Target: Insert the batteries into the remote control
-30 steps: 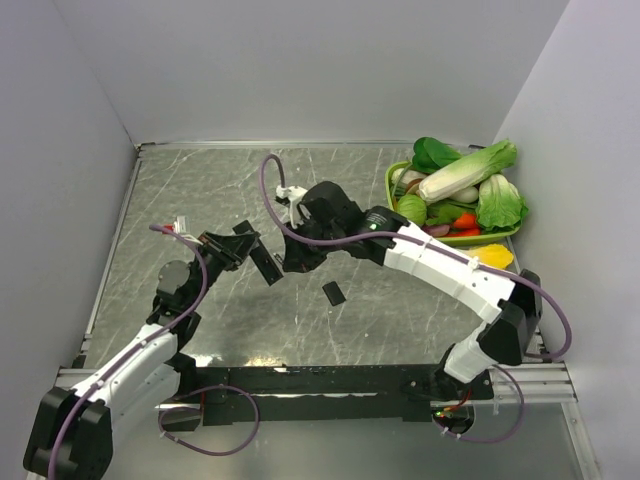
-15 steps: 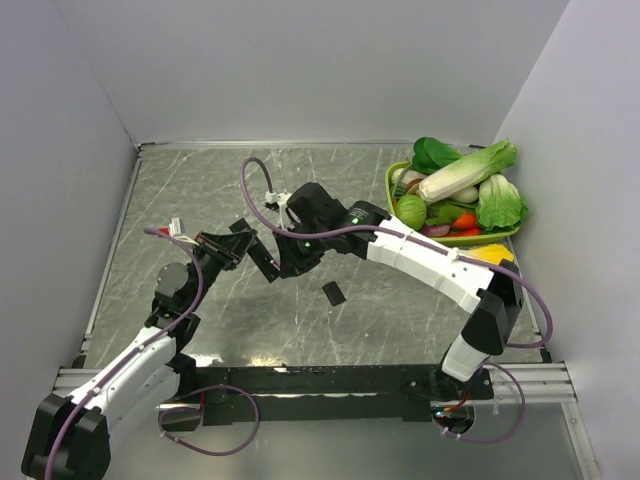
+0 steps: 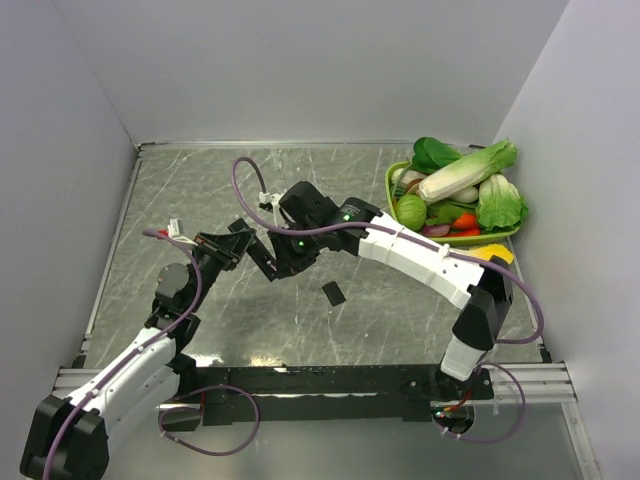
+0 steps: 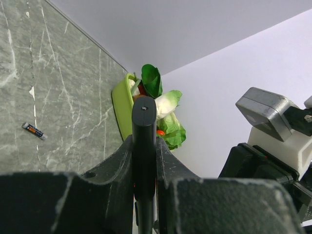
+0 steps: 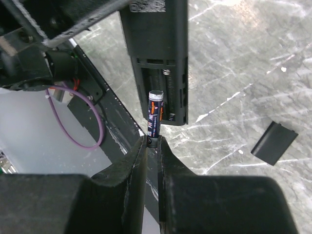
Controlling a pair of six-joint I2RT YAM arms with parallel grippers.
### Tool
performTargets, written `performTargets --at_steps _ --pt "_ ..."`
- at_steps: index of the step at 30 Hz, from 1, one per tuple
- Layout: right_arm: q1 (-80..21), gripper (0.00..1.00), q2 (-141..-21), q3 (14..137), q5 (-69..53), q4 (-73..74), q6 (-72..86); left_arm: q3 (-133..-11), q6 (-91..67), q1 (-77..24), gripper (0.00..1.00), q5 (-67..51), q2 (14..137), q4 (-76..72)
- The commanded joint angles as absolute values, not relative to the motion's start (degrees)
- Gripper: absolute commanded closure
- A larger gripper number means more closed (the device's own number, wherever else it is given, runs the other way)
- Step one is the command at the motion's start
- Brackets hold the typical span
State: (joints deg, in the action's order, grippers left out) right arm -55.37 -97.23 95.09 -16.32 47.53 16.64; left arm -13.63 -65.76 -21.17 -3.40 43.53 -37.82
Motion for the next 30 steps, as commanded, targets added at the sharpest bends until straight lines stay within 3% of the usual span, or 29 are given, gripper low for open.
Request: performTargets --at_steps 1,30 --pt "-55.7 0.98 -98.8 98.9 -14.5 49.7 17.7 -16.2 -66.8 -21.5 0.99 -2.7 42.2 -39.1" --pt "-56.2 0.96 -100.0 100.3 -12.7 50.7 19.1 -15.8 -70.6 -22.9 0.99 -0.4 41.0 -37.1"
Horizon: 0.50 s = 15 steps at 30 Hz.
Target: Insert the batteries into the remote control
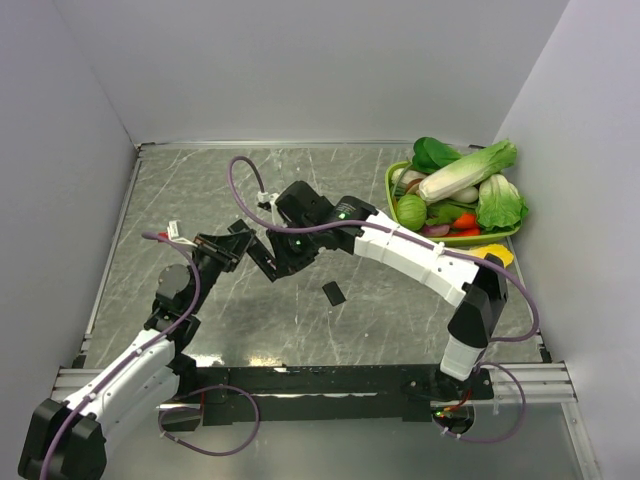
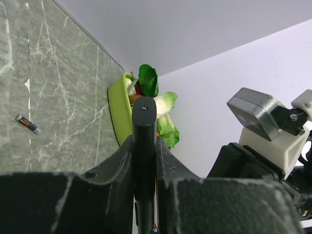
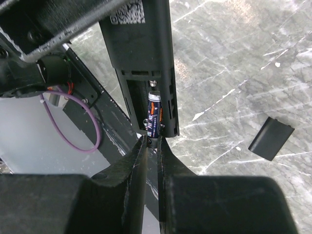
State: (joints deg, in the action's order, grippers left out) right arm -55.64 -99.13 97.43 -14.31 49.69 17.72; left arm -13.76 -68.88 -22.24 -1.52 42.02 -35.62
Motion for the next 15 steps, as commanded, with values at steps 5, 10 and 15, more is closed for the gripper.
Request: performTargets --at_steps 5,10,15 --pt "-56.2 0.95 -100.8 101.5 -12.1 51.5 19.2 -15.4 -72.2 -23.1 0.99 -0.2 41.0 -36.4" --pt "-56.2 0.92 -101.2 102.0 -11.9 52.0 19.2 -15.6 -72.9 -23.2 0.99 -0.2 40.7 -35.2" --pt "-56.2 0.85 -101.3 102.5 -11.9 52.2 19.0 -15.6 -73.0 -23.3 0.99 -0.2 40.7 -35.1"
